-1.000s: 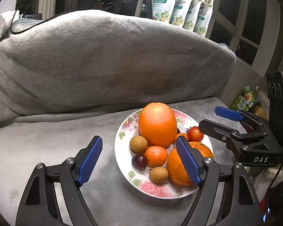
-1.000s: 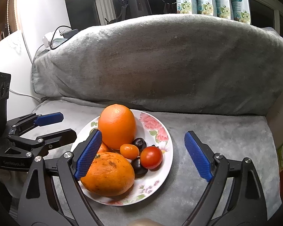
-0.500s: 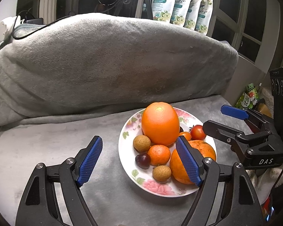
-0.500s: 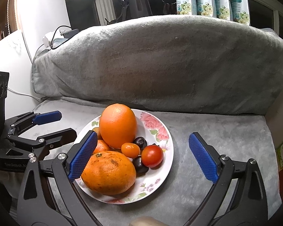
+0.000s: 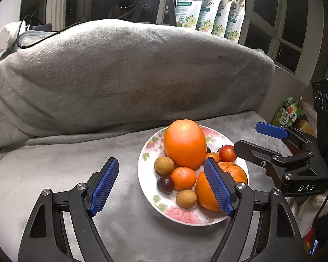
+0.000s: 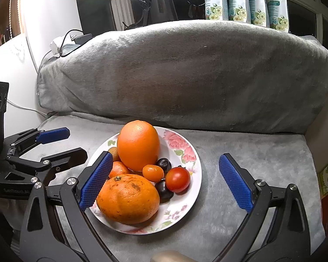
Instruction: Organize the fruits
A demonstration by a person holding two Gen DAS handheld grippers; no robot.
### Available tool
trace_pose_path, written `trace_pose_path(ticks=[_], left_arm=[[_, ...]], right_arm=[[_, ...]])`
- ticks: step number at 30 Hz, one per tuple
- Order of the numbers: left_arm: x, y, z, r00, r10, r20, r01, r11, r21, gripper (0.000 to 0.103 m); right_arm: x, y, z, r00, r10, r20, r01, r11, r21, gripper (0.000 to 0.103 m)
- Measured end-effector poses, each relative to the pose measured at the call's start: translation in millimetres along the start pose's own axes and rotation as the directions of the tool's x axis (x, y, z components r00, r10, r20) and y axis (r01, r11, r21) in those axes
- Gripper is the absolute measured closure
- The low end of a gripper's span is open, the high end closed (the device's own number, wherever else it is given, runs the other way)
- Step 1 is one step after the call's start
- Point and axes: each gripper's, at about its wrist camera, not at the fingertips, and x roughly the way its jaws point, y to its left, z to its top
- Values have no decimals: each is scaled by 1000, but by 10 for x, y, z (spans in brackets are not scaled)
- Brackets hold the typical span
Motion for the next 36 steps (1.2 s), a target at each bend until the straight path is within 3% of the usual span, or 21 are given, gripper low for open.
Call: trace_pose_path(ticks=[15, 36], left_arm=[[-137, -10, -45, 1000, 9, 17, -9, 1000, -8, 23], [-744, -56, -261, 990, 48, 135, -44, 999, -28, 23]], right_arm=[[-111, 12, -17, 1000, -8, 16, 8, 1000, 9, 3], [-605, 195, -190, 991, -72, 111, 72, 997, 2, 3]])
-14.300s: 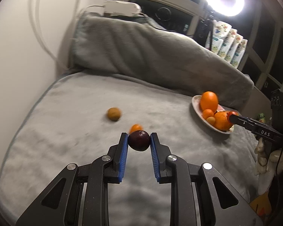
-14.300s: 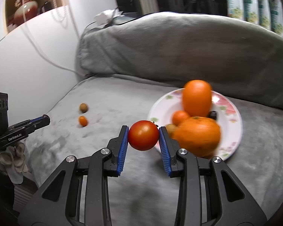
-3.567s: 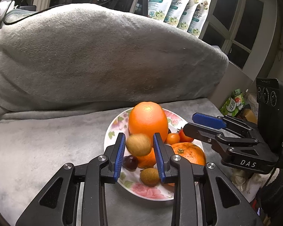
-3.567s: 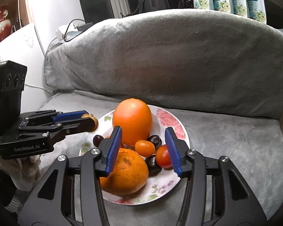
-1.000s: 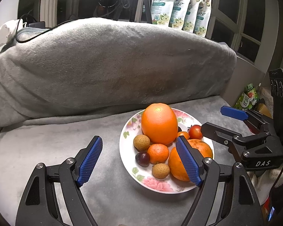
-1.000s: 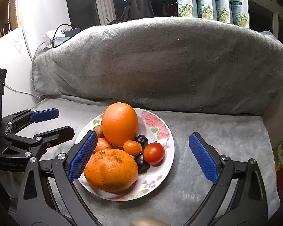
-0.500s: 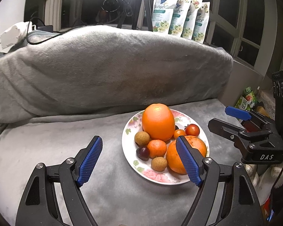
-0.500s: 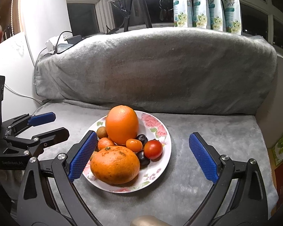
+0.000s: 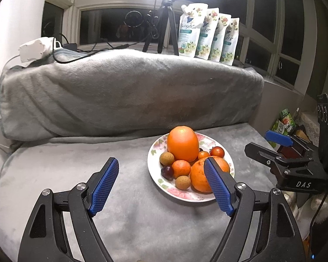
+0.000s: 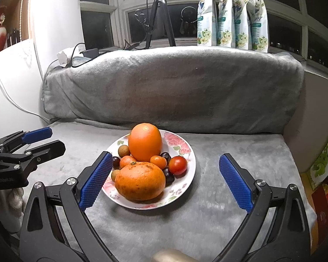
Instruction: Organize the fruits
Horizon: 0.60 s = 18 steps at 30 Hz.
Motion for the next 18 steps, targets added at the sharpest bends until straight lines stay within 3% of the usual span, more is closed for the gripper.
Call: trace_pose_path(ticks=[18], left_arm=[[-253, -59, -103, 998, 39, 40, -40, 999, 20, 23]], right_arm=[[-169, -82, -86, 999, -44, 23, 43, 998, 43, 0]])
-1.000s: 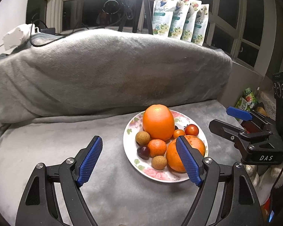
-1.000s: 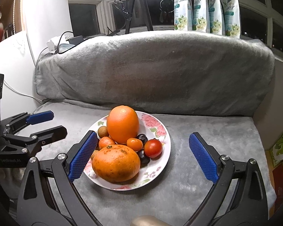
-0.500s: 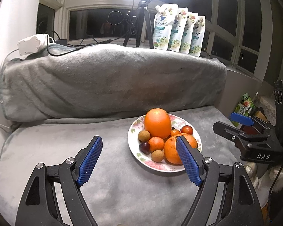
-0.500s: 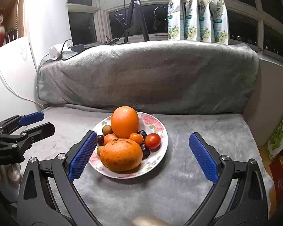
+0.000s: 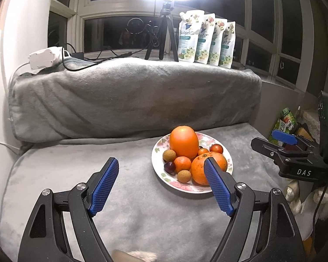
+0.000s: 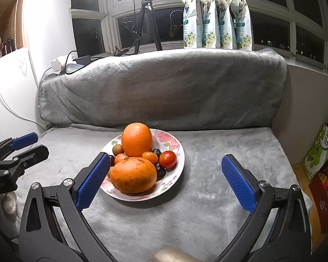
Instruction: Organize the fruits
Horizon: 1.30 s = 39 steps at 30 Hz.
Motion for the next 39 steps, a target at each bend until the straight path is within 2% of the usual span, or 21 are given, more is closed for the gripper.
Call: trace_pose_path(ticks=[7, 39], left_arm=[[-39, 13, -3, 1000, 21, 5, -21, 1000, -6, 21], [-89, 101, 10, 999, 28, 24, -28, 1000, -11, 21]], right_arm=[[-22, 49, -15, 1000, -9, 1, 9, 1000, -20, 0], [58, 104, -50, 1000, 0, -31, -1, 999, -39, 0]])
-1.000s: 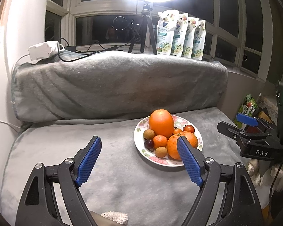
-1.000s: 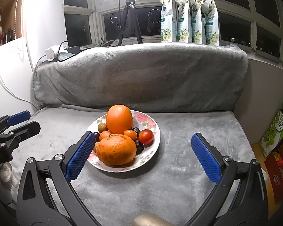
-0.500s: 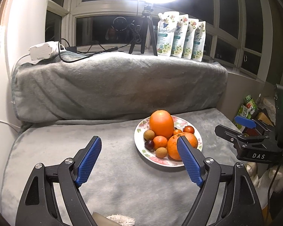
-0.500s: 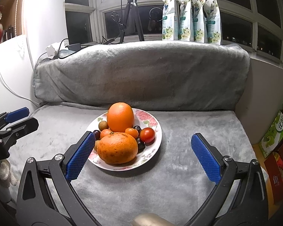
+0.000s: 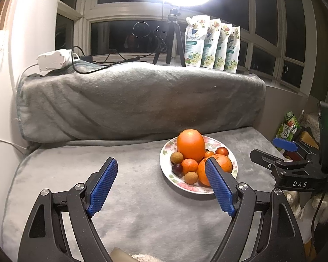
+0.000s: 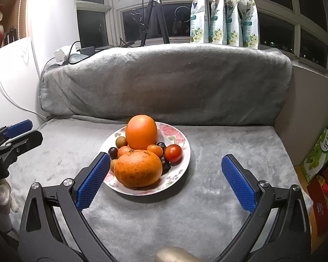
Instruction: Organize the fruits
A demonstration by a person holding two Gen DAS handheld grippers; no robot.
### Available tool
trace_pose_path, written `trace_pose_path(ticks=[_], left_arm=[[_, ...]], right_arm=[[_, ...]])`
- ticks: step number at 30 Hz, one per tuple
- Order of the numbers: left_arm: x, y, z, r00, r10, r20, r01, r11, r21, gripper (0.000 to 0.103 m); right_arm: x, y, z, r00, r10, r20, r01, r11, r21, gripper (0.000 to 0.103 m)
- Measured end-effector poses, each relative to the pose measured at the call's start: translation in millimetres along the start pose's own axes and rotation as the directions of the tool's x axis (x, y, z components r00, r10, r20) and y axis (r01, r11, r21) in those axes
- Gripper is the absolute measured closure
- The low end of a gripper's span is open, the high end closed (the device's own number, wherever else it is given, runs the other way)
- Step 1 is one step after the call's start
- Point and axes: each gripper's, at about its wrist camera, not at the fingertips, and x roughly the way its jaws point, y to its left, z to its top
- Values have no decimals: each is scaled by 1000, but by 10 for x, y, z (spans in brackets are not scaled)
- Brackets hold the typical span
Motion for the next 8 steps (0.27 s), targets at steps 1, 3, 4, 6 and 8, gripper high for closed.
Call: trace_pose_path(ticks=[1, 3, 4, 6, 8], left_arm=[[-1, 3, 0, 1000, 1, 0, -1, 1000, 0, 21], [-7, 4, 0, 1000, -2, 7, 2, 1000, 2, 21], [-12, 6, -5, 1000, -3, 9, 3, 1000, 3, 21], [-16, 10, -6, 1000, -4, 11, 4, 1000, 0, 21], [-14, 17, -12, 1000, -2, 9, 2, 1000, -3, 21]], right_arm=[[1, -3, 1, 1000, 0, -1, 0, 1000, 0, 0], [5, -7, 2, 1000, 0, -1, 0, 1000, 1, 0], [7, -10, 1, 1000, 1, -2, -1, 1000, 2, 0], [12, -15, -2, 1000, 0, -5, 0, 1000, 2, 0], [24, -30, -9, 1000, -3, -7, 3, 1000, 3, 0]])
